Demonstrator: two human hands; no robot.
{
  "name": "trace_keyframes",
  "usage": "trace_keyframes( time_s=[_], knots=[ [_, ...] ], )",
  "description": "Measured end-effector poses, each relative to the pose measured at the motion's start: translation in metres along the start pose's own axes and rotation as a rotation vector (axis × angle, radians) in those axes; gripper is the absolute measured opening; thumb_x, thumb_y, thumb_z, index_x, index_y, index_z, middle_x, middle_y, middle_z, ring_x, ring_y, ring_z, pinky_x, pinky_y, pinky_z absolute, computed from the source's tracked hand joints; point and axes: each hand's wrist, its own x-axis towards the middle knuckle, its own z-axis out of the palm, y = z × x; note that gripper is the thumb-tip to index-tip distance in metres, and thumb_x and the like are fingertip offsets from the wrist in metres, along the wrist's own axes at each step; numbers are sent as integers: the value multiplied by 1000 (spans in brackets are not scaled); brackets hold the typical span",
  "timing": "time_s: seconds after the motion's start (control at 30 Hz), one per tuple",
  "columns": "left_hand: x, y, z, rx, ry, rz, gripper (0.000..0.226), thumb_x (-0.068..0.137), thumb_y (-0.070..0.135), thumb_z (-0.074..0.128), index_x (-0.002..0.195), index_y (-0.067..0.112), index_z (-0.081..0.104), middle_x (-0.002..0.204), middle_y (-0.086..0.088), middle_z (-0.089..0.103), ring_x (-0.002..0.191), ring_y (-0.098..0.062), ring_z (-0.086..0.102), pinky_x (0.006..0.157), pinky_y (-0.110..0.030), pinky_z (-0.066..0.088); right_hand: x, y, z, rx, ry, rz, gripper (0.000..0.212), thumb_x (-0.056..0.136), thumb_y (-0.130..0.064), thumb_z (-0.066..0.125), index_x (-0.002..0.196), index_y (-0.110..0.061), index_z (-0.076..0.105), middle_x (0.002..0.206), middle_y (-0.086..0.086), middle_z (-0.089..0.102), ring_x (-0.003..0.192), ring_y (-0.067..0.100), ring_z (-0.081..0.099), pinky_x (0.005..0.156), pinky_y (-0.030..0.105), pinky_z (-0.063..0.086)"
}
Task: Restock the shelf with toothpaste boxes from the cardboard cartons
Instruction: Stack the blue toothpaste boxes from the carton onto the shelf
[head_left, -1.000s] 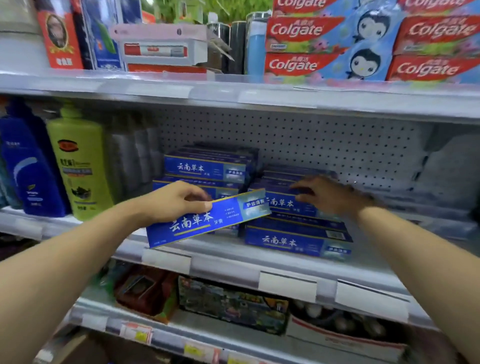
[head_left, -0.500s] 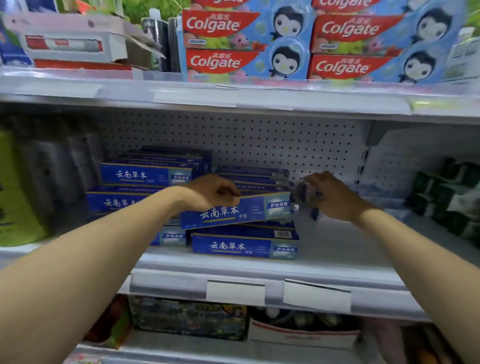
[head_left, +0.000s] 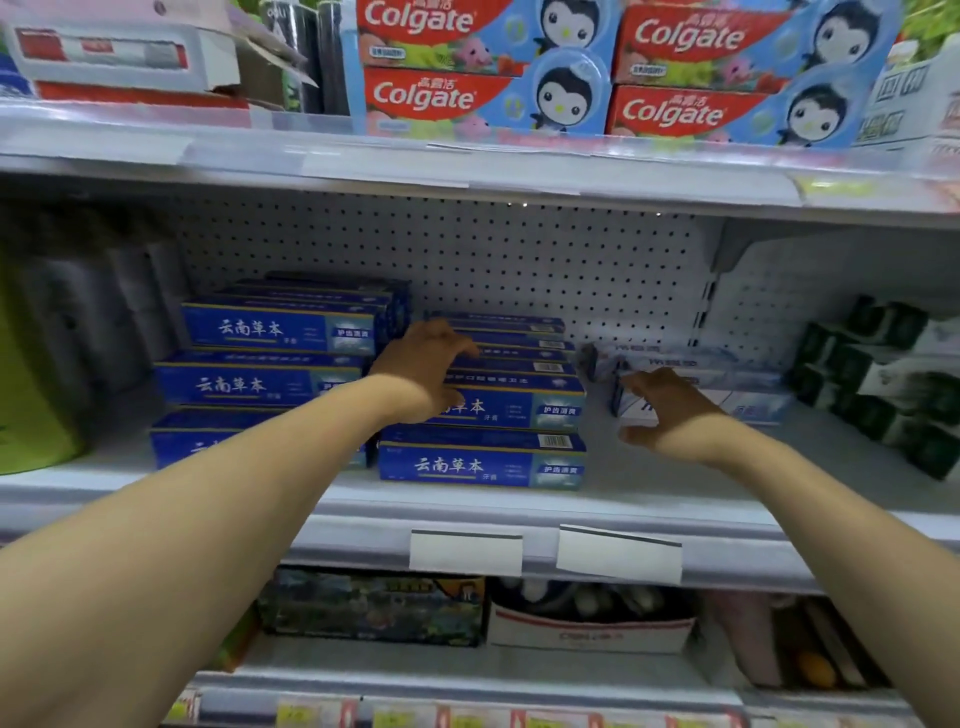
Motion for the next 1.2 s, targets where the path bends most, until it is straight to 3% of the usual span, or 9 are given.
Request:
trace_keyframes(
  time_s=[0.27, 0.33, 0.53, 0.67, 0.77, 0.97, 1.2],
  knots=[
    [-61, -29, -37, 23, 46, -29, 56, 83, 28, 69, 133, 24, 46, 137, -7, 42, 127, -27, 39, 102, -42, 40, -39, -62, -8, 14, 67, -125, 53, 86, -20, 65, 133, -10, 43, 130, 9, 49, 117, 26, 47, 88, 26, 38],
    [-84, -39, -46, 41, 52, -55, 56, 82, 28, 69, 133, 22, 46, 135, -7, 44, 124, -28, 40, 100, -43, 41, -48, -83, -5, 5, 72, -137, 56, 85, -25, 67, 133, -9, 44, 131, 12, 50, 117, 27, 49, 92, 31, 40],
    [-166, -81, -68, 94, 10, -148, 56, 83, 30, 68, 133, 23, 44, 136, -8, 37, 128, -27, 30, 101, -45, 38, -72, -156, 16, -39, -2, -245, 72, 85, -32, 66, 145, -15, 29, 145, 13, 29, 135, 29, 27, 108, 36, 30],
    [-230, -114, -73, 111, 1, -260, 54, 82, 28, 67, 131, 22, 46, 130, -9, 42, 123, -28, 34, 100, -42, 38, -89, -210, 40, -35, -61, -354, 72, 87, -32, 65, 146, -16, 26, 150, 9, 23, 140, 28, 19, 112, 41, 26],
    [-284, -140, -68, 85, -28, -370, 55, 80, 26, 69, 130, 18, 47, 128, -10, 46, 123, -28, 39, 98, -34, 37, -103, -255, 63, -45, -109, -453, 70, 88, -33, 63, 145, -16, 28, 148, 9, 26, 136, 28, 24, 109, 42, 28],
    [-394, -189, -40, 49, -125, -623, 57, 79, 28, 69, 130, 17, 47, 128, -13, 48, 119, -31, 44, 97, -33, 39, -127, -337, 127, -44, -193, -663, 67, 83, -30, 68, 140, -14, 37, 140, 11, 37, 131, 26, 32, 106, 29, 24],
    [-505, -227, 12, -45, -204, -891, 51, 81, 23, 67, 128, 18, 48, 126, -12, 47, 118, -30, 44, 92, -36, 42, -141, -404, 215, -60, -399, -795, 66, 82, -28, 68, 139, -15, 39, 133, 12, 38, 124, 30, 37, 104, 33, 30]
  ],
)
